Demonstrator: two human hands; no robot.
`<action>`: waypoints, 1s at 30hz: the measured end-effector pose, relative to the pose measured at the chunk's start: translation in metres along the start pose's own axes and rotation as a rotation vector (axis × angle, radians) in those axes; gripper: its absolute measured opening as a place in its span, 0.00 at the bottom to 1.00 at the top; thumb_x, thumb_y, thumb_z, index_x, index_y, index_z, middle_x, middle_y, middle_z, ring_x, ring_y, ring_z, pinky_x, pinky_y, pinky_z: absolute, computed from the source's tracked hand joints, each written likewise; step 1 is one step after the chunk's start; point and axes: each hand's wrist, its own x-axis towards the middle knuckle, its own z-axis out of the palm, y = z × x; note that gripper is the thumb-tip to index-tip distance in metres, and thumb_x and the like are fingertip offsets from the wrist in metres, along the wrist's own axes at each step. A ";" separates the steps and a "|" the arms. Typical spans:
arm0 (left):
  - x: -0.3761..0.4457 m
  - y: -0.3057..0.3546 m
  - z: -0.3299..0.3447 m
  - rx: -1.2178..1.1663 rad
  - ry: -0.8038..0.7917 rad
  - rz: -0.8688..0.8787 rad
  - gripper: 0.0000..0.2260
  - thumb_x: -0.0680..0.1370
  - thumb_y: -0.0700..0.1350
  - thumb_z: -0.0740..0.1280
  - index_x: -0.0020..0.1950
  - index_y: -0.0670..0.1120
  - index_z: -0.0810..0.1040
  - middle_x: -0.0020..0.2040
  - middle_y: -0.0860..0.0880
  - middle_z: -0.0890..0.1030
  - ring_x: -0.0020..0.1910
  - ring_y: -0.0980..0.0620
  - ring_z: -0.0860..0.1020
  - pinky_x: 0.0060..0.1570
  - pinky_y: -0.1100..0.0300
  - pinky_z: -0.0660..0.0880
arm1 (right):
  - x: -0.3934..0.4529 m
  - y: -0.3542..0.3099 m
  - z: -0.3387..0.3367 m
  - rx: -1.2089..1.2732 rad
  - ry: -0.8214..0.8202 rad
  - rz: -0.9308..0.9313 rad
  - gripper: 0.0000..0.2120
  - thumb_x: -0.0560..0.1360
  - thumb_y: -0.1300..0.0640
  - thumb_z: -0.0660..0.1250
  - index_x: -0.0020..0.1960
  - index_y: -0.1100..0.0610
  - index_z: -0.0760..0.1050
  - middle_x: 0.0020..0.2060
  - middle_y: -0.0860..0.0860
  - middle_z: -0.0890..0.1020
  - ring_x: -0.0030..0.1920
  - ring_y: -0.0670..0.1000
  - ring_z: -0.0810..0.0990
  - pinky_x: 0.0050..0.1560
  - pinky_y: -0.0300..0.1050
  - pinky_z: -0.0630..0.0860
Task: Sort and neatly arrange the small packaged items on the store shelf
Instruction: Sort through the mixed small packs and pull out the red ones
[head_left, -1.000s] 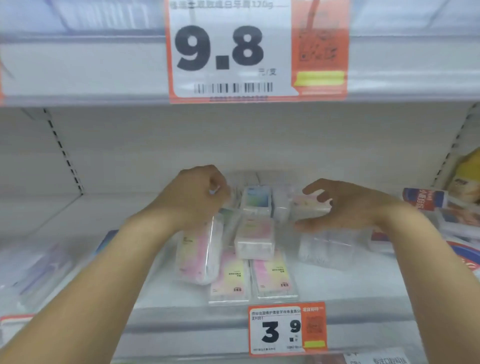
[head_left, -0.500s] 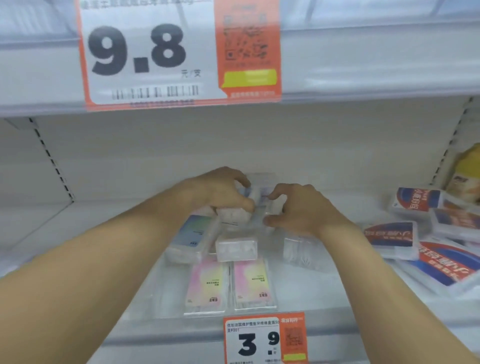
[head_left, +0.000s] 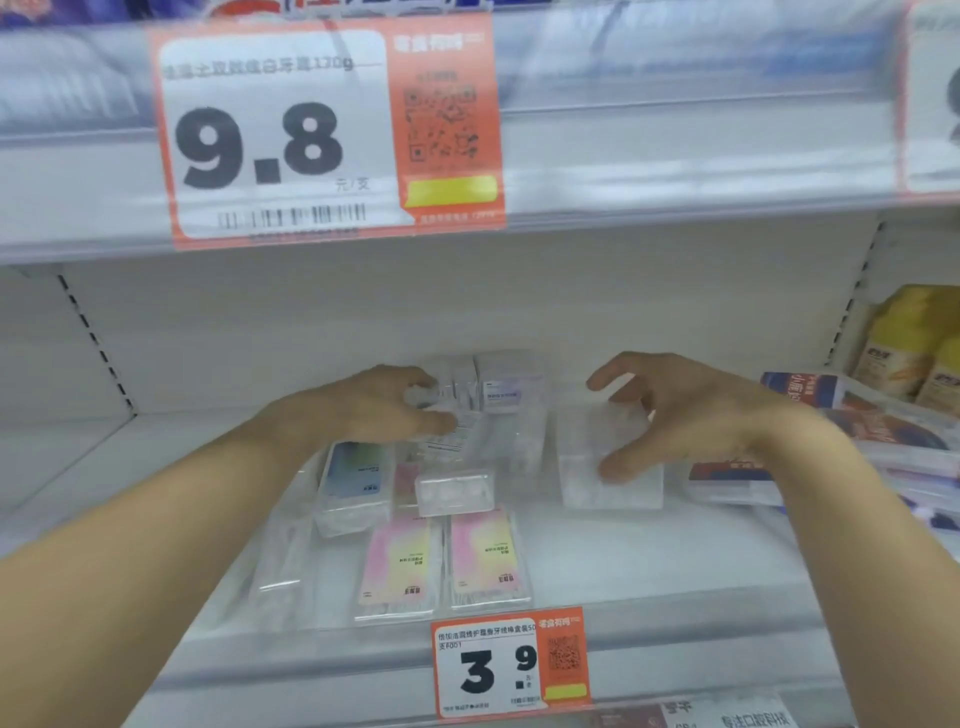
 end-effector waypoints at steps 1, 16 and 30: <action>-0.003 0.002 -0.001 -0.036 0.092 0.012 0.30 0.73 0.64 0.66 0.73 0.57 0.65 0.72 0.50 0.67 0.69 0.49 0.68 0.64 0.58 0.64 | -0.002 0.002 -0.004 0.080 0.063 -0.050 0.31 0.60 0.47 0.82 0.60 0.38 0.74 0.55 0.42 0.78 0.52 0.42 0.78 0.46 0.40 0.76; -0.118 0.044 0.015 -0.848 0.410 0.267 0.30 0.62 0.50 0.80 0.61 0.52 0.73 0.49 0.50 0.81 0.38 0.57 0.83 0.34 0.65 0.79 | -0.010 -0.040 0.037 1.016 -0.197 -0.269 0.23 0.81 0.44 0.58 0.63 0.59 0.79 0.58 0.59 0.83 0.58 0.60 0.82 0.56 0.56 0.80; -0.160 -0.054 0.036 -0.852 0.485 0.091 0.32 0.58 0.58 0.81 0.57 0.62 0.70 0.54 0.62 0.80 0.47 0.58 0.83 0.45 0.62 0.78 | 0.161 -0.046 0.045 -0.008 0.086 0.000 0.31 0.68 0.62 0.70 0.71 0.52 0.70 0.71 0.56 0.67 0.60 0.54 0.73 0.53 0.42 0.73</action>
